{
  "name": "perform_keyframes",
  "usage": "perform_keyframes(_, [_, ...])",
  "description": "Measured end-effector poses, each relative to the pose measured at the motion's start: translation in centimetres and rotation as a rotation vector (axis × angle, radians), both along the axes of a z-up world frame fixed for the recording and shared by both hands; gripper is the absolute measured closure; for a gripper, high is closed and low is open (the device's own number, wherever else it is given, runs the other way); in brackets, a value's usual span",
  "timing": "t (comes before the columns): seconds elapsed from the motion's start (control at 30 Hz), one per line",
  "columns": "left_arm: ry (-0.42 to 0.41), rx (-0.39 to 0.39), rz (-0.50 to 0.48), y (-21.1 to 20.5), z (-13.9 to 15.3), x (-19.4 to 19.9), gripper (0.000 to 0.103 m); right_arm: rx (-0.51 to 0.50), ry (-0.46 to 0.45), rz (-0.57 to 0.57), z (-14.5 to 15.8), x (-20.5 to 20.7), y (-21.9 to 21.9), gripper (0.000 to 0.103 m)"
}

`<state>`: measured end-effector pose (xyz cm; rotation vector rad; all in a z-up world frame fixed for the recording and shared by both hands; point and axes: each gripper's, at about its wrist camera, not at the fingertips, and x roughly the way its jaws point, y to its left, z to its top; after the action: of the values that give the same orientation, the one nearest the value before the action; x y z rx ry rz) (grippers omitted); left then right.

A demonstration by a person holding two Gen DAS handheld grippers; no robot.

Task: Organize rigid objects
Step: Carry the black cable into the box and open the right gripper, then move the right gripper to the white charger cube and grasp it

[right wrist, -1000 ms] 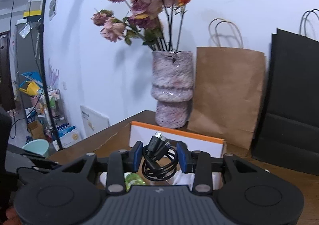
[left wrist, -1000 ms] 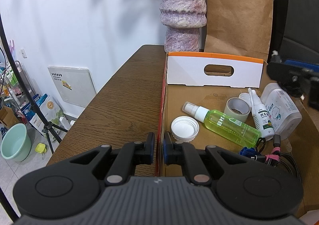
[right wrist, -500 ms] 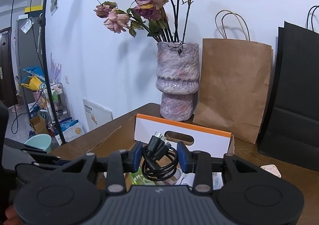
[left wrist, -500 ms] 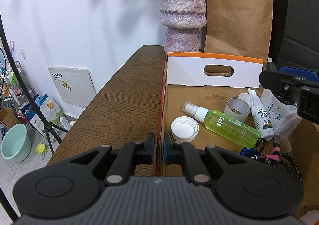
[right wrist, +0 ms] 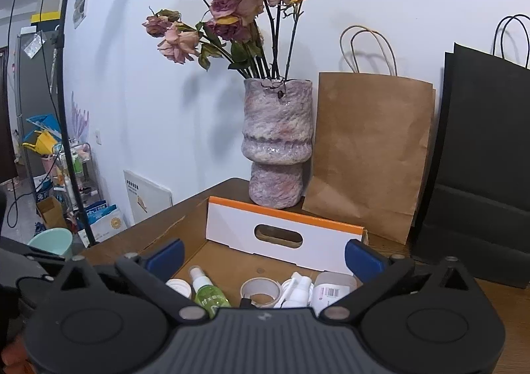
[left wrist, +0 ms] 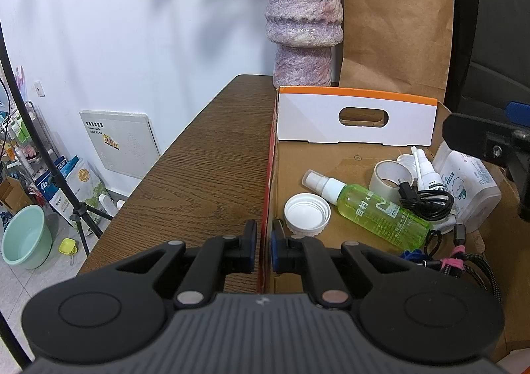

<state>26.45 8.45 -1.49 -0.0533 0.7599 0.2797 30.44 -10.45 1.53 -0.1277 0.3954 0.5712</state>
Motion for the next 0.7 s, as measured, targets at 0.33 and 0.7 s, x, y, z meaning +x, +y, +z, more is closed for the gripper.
perform_keyframes(0.33, [0.0, 0.0, 0.0, 0.0, 0.0, 0.0, 0.093, -0.011, -0.012, 0.005, 0.1, -0.2, 0.1, 0.0])
perform_keyframes(0.7, [0.0, 0.0, 0.0, 0.0, 0.0, 0.0, 0.093, 0.061, -0.077, -0.135, 2.0, 1.7, -5.1, 0.0])
